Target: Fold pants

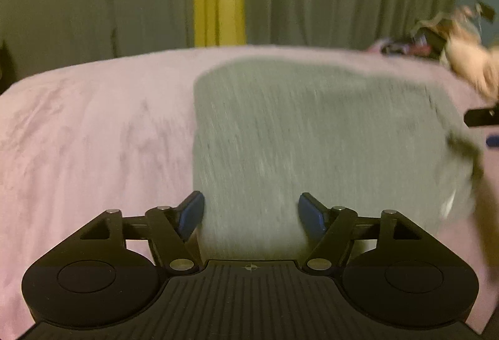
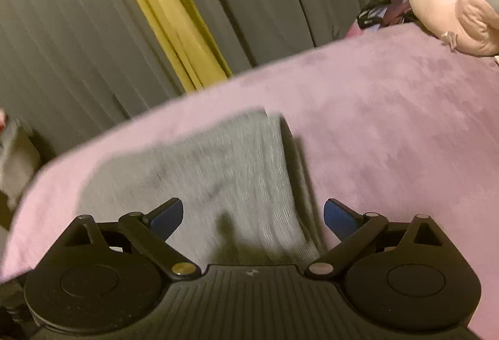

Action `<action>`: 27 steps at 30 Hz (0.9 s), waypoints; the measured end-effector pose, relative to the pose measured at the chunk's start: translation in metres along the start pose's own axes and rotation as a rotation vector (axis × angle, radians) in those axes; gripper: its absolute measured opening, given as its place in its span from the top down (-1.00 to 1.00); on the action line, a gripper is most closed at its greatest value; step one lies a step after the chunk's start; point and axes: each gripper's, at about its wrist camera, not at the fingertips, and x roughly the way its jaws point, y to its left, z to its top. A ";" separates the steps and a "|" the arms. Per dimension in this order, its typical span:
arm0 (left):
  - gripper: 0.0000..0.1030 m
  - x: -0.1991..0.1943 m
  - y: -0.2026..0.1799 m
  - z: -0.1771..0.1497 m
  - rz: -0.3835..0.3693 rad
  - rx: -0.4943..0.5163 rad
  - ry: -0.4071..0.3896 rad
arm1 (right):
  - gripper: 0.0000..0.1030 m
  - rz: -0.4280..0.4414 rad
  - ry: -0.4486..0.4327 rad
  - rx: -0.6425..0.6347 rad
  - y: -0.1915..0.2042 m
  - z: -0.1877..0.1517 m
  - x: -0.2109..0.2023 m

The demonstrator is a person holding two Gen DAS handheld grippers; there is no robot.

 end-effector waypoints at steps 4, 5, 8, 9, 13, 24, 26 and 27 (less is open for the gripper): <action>-0.56 0.000 0.001 -0.021 0.081 0.057 -0.018 | -0.92 -0.118 0.088 -0.124 -0.002 -0.025 0.015; -0.56 -0.002 0.004 -0.022 0.090 0.035 -0.015 | -0.92 -0.128 0.078 -0.132 -0.002 -0.030 0.014; -0.53 -0.011 0.018 -0.020 0.059 -0.095 0.003 | -0.92 -0.133 0.055 -0.123 0.000 -0.037 0.007; -0.53 -0.013 0.022 -0.020 0.046 -0.135 0.002 | -0.92 -0.125 0.048 -0.128 0.000 -0.037 0.006; -0.54 -0.021 0.022 -0.026 0.024 -0.207 0.010 | -0.92 -0.123 0.026 -0.179 0.012 -0.048 0.001; -0.62 -0.021 0.000 -0.027 0.038 -0.161 0.027 | -0.92 -0.171 0.042 -0.216 0.017 -0.059 0.006; -0.62 -0.022 -0.003 -0.027 0.034 -0.158 0.030 | -0.92 -0.177 0.035 -0.223 0.019 -0.059 0.005; -0.64 -0.022 -0.005 -0.027 0.033 -0.155 0.030 | -0.92 -0.178 0.034 -0.226 0.021 -0.060 0.006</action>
